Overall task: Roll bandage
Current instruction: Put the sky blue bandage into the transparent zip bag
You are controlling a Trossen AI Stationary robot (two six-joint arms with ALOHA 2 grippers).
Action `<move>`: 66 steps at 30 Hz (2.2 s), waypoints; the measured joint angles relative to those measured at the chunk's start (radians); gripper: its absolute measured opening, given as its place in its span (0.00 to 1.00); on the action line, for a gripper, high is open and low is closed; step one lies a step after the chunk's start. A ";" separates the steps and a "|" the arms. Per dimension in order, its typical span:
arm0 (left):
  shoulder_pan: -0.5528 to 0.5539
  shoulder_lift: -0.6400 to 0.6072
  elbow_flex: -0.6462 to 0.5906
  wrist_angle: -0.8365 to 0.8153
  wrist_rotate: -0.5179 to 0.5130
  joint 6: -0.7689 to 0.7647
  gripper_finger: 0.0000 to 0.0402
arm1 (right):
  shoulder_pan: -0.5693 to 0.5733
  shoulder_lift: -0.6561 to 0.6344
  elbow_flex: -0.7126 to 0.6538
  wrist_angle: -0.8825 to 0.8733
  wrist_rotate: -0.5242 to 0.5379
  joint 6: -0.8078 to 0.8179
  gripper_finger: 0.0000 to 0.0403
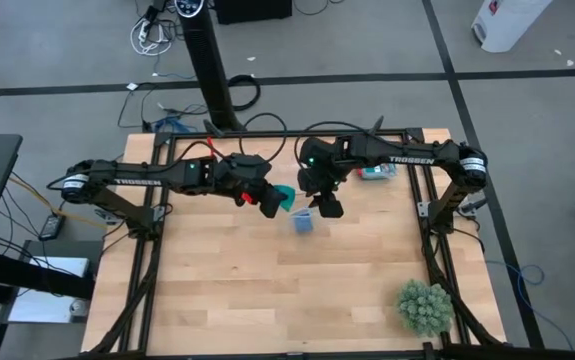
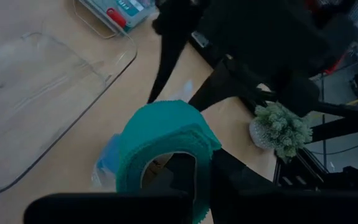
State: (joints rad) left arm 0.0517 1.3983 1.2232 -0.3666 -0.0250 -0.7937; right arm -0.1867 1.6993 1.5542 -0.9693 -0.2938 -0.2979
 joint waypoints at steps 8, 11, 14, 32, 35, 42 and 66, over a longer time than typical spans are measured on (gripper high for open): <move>0.000 0.000 0.000 0.010 0.000 0.005 0.08 | -0.014 0.000 -0.011 0.006 -0.066 -0.023 0.37; 0.000 0.000 0.000 0.010 0.000 0.006 0.08 | -0.010 -0.001 -0.023 0.024 -0.062 -0.046 0.37; 0.000 0.000 0.000 0.015 0.000 0.007 0.08 | -0.005 0.000 -0.068 0.057 -0.058 -0.057 0.37; -0.002 0.000 0.000 0.082 0.043 0.143 0.08 | -0.013 0.000 -0.215 0.197 -0.068 -0.114 0.10; -0.010 0.000 0.000 0.094 0.064 0.206 0.08 | -0.013 0.000 -0.199 0.169 -0.076 -0.101 0.03; -0.036 0.000 -0.001 0.147 0.090 0.330 0.08 | -0.023 0.000 -0.134 0.180 -0.070 0.018 0.01; -0.067 0.121 -0.002 0.075 -0.035 0.130 0.08 | 0.018 0.069 -0.048 0.190 -0.067 0.119 0.00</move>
State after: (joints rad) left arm -0.0154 1.5197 1.2213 -0.2914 -0.0597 -0.6634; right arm -0.1684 1.7683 1.5066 -0.7794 -0.3611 -0.1788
